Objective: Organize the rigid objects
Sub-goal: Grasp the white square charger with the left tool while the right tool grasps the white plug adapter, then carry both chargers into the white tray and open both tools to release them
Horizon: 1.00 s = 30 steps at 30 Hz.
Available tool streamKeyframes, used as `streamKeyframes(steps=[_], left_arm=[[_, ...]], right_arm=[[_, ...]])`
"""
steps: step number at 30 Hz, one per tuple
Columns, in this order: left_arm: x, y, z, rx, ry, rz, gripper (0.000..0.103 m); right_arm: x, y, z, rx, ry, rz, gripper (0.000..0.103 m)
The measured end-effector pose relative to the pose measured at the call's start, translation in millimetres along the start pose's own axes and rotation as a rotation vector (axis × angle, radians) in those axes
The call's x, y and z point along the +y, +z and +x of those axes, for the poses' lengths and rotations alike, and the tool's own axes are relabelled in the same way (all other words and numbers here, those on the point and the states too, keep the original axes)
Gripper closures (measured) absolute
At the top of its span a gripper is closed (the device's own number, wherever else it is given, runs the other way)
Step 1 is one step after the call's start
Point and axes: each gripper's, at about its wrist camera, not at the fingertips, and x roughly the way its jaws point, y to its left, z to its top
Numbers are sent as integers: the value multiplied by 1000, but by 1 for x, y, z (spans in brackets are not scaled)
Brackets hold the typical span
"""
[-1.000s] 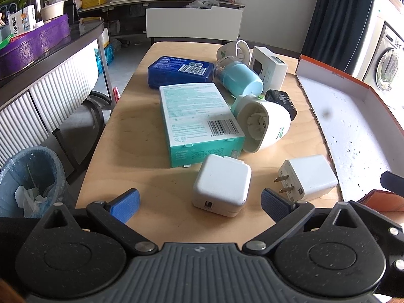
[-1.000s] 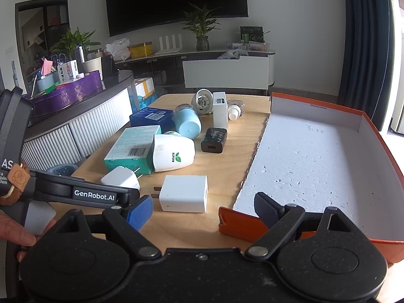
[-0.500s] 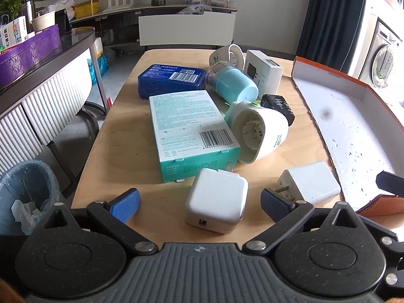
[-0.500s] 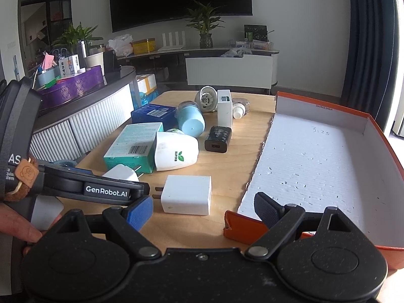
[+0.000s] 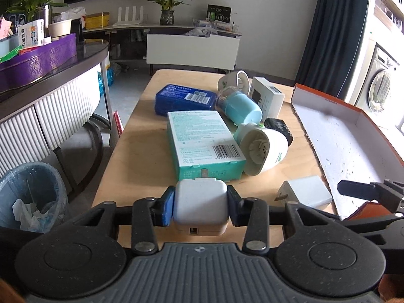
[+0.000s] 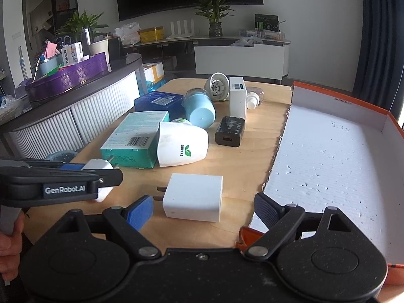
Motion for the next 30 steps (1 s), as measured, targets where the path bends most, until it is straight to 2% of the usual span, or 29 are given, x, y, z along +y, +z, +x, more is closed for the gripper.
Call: streamKeyframes(steps=[9, 11, 13, 14, 19, 30], left_arm=[[9, 2, -4, -43, 23, -49, 61], [9, 2, -4, -43, 22, -50, 61], [9, 1, -5, -46, 19, -55, 61], [10, 1, -5, -47, 17, -56, 61], [8, 1, -8, -53, -2, -52, 61], [-7, 17, -13, -45, -50, -15, 61]], right_arm=[[15, 10, 33, 23, -10, -45, 2], [18, 10, 35, 13, -26, -57, 8], [19, 9, 34, -6, -16, -67, 21], [19, 9, 32, -12, -16, -69, 22], [8, 13, 27, 2, 25, -13, 22], [-23, 35, -12, -56, 47, 60, 25]])
